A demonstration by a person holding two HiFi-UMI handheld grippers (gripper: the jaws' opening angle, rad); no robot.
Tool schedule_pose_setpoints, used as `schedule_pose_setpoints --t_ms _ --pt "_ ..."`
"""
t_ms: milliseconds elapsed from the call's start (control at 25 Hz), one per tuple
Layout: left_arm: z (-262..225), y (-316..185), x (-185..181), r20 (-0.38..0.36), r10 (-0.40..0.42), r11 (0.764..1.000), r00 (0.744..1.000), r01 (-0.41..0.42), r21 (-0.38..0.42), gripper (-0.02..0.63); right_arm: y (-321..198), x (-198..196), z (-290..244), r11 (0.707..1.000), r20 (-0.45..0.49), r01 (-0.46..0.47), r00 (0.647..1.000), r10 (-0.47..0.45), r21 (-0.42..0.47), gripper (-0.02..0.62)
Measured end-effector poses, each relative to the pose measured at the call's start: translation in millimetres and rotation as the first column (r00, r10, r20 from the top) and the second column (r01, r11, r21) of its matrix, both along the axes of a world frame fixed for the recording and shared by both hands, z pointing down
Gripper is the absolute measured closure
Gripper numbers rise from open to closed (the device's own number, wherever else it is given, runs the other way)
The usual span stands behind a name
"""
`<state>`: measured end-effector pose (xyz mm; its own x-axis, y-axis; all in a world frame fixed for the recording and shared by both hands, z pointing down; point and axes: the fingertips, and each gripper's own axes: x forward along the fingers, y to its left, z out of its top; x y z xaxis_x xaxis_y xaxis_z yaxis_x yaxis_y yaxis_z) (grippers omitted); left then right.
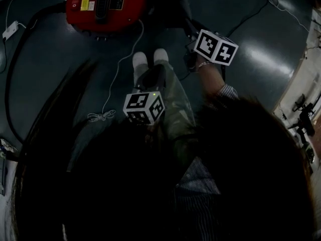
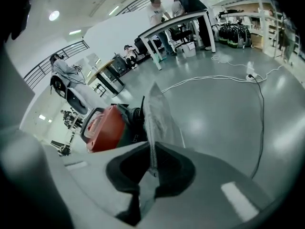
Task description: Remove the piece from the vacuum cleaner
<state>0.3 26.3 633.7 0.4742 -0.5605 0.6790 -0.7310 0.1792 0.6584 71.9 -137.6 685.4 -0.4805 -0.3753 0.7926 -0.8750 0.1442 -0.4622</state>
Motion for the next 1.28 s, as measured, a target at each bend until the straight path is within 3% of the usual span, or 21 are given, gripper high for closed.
schedule_pose_setpoints --t_ms 200,440,720,1000,1280 --pt "-5 -4 4 0.005 0.01 1.0 1.0 -0.011 0.01 0.603 -7 11 -5 0.999 -0.004 0.029 1.0 -0.029 0.022 0.577" --pt "-8 -5 8 0.013 0.02 1.0 1.0 -0.02 0.007 0.603 -21 50 -8 0.998 -0.022 -0.048 0.999 0.048 0.028 0.577" --pt "-26 -22 22 0.012 0.031 0.998 0.999 -0.031 0.046 0.603 -11 61 -34 0.998 0.003 0.035 0.999 -0.036 0.046 0.577" --pt "-97 -42 12 0.039 0.085 0.99 0.996 -0.089 0.11 0.603 21 42 -137 0.994 0.075 0.086 0.993 -0.091 0.064 0.577" --pt "-241 -59 -10 0.1 0.154 0.964 0.983 -0.171 0.205 0.603 74 35 -288 0.983 0.131 0.149 0.978 -0.163 0.111 0.576"
